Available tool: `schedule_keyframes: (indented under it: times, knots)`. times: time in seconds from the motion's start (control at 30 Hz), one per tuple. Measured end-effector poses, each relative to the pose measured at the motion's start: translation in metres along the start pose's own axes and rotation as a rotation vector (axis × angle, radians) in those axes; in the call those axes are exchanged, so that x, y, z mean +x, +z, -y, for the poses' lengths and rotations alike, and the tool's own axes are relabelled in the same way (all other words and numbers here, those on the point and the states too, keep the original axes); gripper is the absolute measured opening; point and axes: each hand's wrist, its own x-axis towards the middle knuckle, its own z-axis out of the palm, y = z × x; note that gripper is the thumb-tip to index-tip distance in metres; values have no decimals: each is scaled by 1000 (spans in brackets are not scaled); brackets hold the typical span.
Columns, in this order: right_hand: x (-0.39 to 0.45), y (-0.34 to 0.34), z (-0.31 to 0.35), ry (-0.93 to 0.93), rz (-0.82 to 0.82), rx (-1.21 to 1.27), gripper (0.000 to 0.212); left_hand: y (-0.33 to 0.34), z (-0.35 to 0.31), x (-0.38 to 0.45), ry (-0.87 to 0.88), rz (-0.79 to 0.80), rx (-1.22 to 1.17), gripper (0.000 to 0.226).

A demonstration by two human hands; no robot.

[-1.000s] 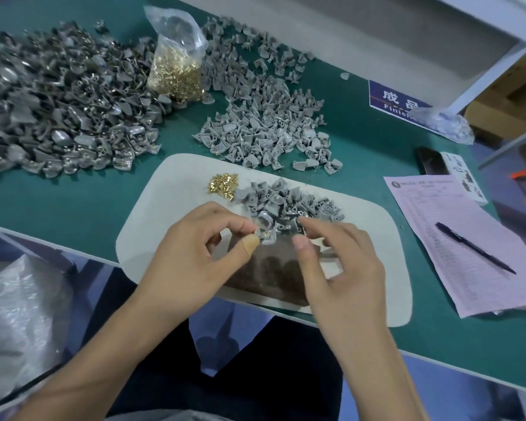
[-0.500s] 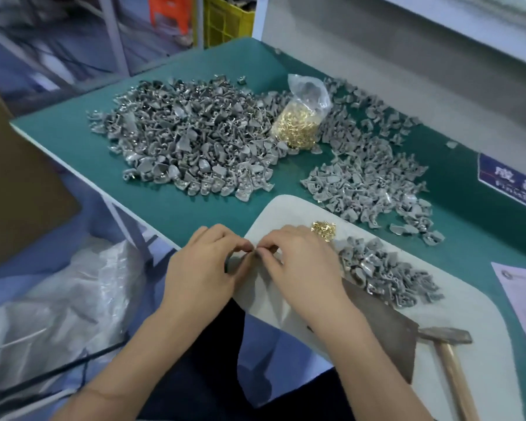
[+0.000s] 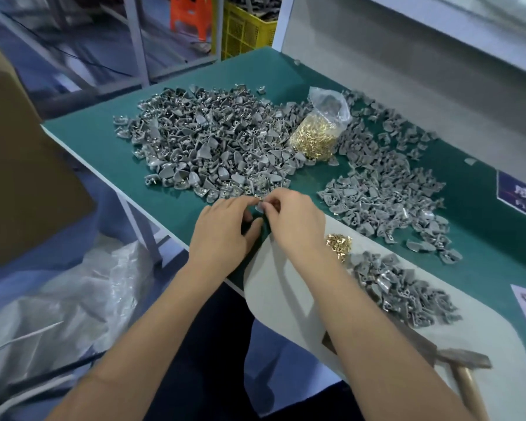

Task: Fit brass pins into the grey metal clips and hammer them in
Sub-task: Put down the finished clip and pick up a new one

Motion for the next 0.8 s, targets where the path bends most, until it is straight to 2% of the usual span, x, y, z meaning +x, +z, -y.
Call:
schedule_keyframes:
  times: [0.13,0.23,0.37,0.43,0.5,0.6,0.7,0.8]
  knots:
    - [-10,-17,-14,-18,-7,113,18,-11,-3,-12,-22,-4,-198,25]
    - [-31,-47,-44,30,-94,221,15,-17,-14,-34,-22,-14,-287,15]
    - [-76,-83,-98,195,-117,263,10,-16,-45,-41,80,284,-318,11]
    - [-101,-96,-121,281,-145,236,19,-13,-63,-38,160,436,-299,10]
    - [-123,-106,-139,358,-174,229,32,-6,-80,-36,228,511,-329,9]
    - [-154,-116,-159,446,-125,256,46,9,-103,-40,284,541,-370,22]
    - [-179,-119,-171,504,-2,360,59,22,-119,-44,269,554,-317,47]
    - [-191,-119,-176,517,44,388,63,25,-133,-43,260,565,-253,61]
